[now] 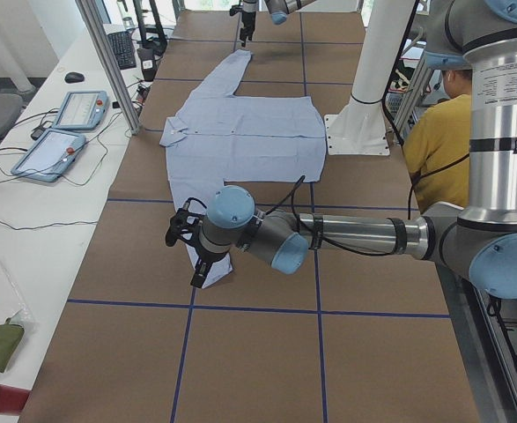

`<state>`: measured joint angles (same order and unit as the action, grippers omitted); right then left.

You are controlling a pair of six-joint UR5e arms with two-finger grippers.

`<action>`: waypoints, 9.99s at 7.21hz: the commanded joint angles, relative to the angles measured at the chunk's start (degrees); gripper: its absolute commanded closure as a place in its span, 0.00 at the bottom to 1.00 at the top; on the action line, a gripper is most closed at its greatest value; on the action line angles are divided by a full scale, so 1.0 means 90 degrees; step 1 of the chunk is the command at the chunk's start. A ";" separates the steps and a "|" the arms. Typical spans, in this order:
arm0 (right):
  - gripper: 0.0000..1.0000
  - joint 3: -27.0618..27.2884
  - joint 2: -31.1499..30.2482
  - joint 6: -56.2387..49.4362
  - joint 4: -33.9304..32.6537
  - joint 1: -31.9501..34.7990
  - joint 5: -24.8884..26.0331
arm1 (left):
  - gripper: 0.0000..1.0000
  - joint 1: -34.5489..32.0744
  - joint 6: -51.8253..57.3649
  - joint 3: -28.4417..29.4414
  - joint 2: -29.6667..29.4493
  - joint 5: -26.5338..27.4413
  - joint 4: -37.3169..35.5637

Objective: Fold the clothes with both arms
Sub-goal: 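Grasp the sleeve cuff nearest the right gripper and lift it, then carry the sleeve across the shirt body toward the collar with the right gripper, then release the sleeve near the collar while the left gripper grasps the other cuff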

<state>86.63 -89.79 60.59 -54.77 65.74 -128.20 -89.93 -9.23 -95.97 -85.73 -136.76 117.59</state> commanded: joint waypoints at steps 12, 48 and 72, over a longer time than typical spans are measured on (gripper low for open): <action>0.91 -0.0543 0.0035 0.0690 0.0089 -0.0313 -0.0013 | 0.01 0.0002 -0.0010 -0.0068 -0.0113 -0.0010 -0.0009; 0.01 -0.0763 0.5655 0.3952 -0.1200 -0.3184 0.3375 | 0.02 0.1094 -0.2921 0.1854 -0.0963 0.0147 0.1600; 0.01 0.1212 0.3408 0.2998 -0.1190 -0.2141 0.2382 | 1.00 0.3513 -0.7448 0.1396 -0.2803 0.0903 0.2745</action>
<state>94.25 -54.80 91.02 -65.41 43.91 -103.80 -62.61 -71.86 -83.13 -104.87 -132.79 142.33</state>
